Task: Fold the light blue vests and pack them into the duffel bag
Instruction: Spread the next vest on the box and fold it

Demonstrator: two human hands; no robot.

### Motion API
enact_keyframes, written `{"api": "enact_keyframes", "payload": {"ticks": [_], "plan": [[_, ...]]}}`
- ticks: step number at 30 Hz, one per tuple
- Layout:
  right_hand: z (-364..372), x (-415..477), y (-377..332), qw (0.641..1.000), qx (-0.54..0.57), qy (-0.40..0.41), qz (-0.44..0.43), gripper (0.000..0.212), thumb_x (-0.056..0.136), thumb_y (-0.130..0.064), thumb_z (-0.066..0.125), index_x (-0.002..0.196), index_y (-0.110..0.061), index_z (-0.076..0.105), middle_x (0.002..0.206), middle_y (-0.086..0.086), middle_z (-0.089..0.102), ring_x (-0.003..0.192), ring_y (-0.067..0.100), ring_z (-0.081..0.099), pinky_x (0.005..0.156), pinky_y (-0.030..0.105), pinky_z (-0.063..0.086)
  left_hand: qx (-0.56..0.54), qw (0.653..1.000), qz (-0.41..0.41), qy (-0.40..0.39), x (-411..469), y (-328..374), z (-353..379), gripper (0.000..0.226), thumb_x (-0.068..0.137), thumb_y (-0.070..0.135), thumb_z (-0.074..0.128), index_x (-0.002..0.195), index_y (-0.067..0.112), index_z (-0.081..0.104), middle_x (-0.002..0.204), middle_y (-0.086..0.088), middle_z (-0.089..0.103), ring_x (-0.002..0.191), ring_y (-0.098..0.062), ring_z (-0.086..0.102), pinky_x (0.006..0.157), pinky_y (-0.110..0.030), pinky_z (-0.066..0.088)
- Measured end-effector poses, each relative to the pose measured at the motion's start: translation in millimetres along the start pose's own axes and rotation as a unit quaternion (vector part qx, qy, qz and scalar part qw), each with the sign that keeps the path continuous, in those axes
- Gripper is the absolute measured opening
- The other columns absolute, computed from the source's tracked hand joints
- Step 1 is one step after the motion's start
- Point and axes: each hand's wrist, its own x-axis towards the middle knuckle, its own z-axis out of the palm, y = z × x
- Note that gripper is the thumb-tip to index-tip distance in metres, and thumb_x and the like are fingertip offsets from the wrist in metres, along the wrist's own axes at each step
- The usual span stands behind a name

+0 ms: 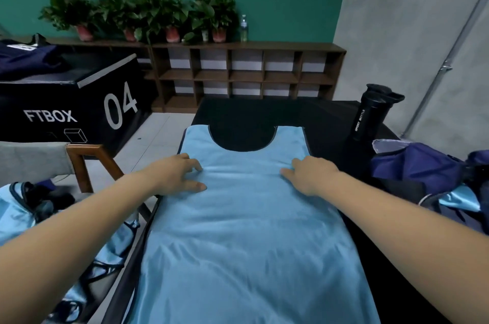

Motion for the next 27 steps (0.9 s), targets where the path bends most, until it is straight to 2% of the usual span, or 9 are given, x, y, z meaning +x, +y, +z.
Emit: {"api": "enact_keyframes", "payload": {"ticks": [3, 5, 8, 9, 12, 17, 19, 24, 27], "plan": [[-27.8, 29.4, 3.4, 0.997, 0.065, 0.023, 0.021, 0.046, 0.109, -0.050, 0.033, 0.124, -0.018, 0.062, 0.123, 0.005, 0.060, 0.102, 0.028, 0.057, 0.082, 0.039, 0.047, -0.016, 0.999, -0.002, 0.040, 35.3, -2.5, -18.1, 0.040, 0.094, 0.069, 0.064, 0.120, 0.038, 0.065, 0.110, 0.014, 0.069, 0.104, -0.016, 0.061, 0.090, -0.036, 0.052], [-37.7, 52.3, 8.9, 0.995, 0.081, 0.047, 0.025, 0.031, 0.107, -0.042, 0.040, 0.113, -0.018, 0.060, 0.112, 0.003, 0.059, 0.099, 0.027, 0.060, 0.075, 0.036, 0.046, -0.021, 0.997, -0.003, 0.077, 60.3, -7.4, -27.9, 0.028, 0.099, 0.058, 0.064, 0.116, 0.036, 0.067, 0.108, 0.013, 0.070, 0.100, -0.015, 0.061, 0.084, -0.035, 0.051], [-46.8, 87.9, 20.8, 0.991, 0.100, 0.087, 0.029, 0.015, 0.103, -0.032, 0.046, 0.099, -0.018, 0.051, 0.104, 0.002, 0.056, 0.088, 0.023, 0.058, 0.066, 0.035, 0.045, -0.035, 0.993, -0.013, 0.115, 96.5, -20.5, -37.0, 0.027, 0.101, 0.047, 0.064, 0.124, 0.033, 0.065, 0.114, 0.009, 0.068, 0.102, -0.016, 0.062, 0.088, -0.039, 0.055], [-48.5, 99.1, 25.0, 0.988, 0.116, 0.100, 0.024, 0.013, 0.103, -0.030, 0.047, 0.104, -0.018, 0.052, 0.106, 0.002, 0.056, 0.089, 0.023, 0.057, 0.066, 0.035, 0.046, -0.043, 0.991, -0.016, 0.125, 107.9, -24.9, -38.0, 0.029, 0.101, 0.044, 0.065, 0.127, 0.033, 0.063, 0.117, 0.008, 0.067, 0.102, -0.017, 0.062, 0.089, -0.040, 0.056], [-47.1, 135.1, 37.4, 0.979, 0.166, 0.117, 0.001, 0.029, 0.103, -0.031, 0.052, 0.129, -0.019, 0.054, 0.122, 0.003, 0.054, 0.104, 0.025, 0.058, 0.080, 0.040, 0.053, -0.058, 0.986, -0.022, 0.152, 138.4, -38.0, -38.9, 0.034, 0.100, 0.037, 0.066, 0.133, 0.030, 0.061, 0.123, 0.003, 0.065, 0.103, -0.019, 0.063, 0.093, -0.040, 0.056], [-38.7, 178.3, 50.1, 0.976, 0.180, 0.120, -0.008, 0.045, 0.103, -0.035, 0.054, 0.146, -0.022, 0.047, 0.137, 0.006, 0.051, 0.123, 0.029, 0.052, 0.096, 0.045, 0.052, -0.050, 0.987, -0.030, 0.147, 175.3, -49.0, -32.5, 0.042, 0.098, 0.032, 0.069, 0.138, 0.029, 0.057, 0.124, 0.002, 0.055, 0.110, -0.024, 0.062, 0.098, -0.044, 0.054], [-35.3, 191.5, 54.4, 0.976, 0.184, 0.119, -0.002, 0.050, 0.104, -0.038, 0.056, 0.149, -0.022, 0.045, 0.140, 0.006, 0.050, 0.128, 0.029, 0.050, 0.101, 0.045, 0.050, -0.043, 0.988, -0.035, 0.145, 186.5, -51.0, -29.8, 0.046, 0.099, 0.033, 0.066, 0.143, 0.031, 0.054, 0.126, 0.003, 0.054, 0.109, -0.024, 0.062, 0.097, -0.045, 0.054], [-26.0, 213.3, 62.8, 0.974, 0.201, 0.101, -0.004, 0.057, 0.102, -0.042, 0.060, 0.153, -0.021, 0.047, 0.148, 0.007, 0.049, 0.134, 0.030, 0.050, 0.111, 0.046, 0.045, -0.034, 0.992, -0.041, 0.116, 206.2, -54.9, -21.5, 0.045, 0.103, 0.030, 0.057, 0.147, 0.025, 0.052, 0.143, 0.001, 0.054, 0.129, -0.026, 0.057, 0.109, -0.045, 0.049], [-24.6, 220.5, 64.8, 0.969, 0.217, 0.121, 0.004, 0.055, 0.098, -0.042, 0.063, 0.148, -0.023, 0.052, 0.141, 0.003, 0.053, 0.129, 0.026, 0.054, 0.112, 0.046, 0.041, -0.020, 0.992, -0.043, 0.118, 213.5, -54.7, -19.7, 0.037, 0.104, 0.031, 0.056, 0.140, 0.021, 0.056, 0.136, 0.000, 0.053, 0.127, -0.026, 0.054, 0.107, -0.045, 0.048]]}}
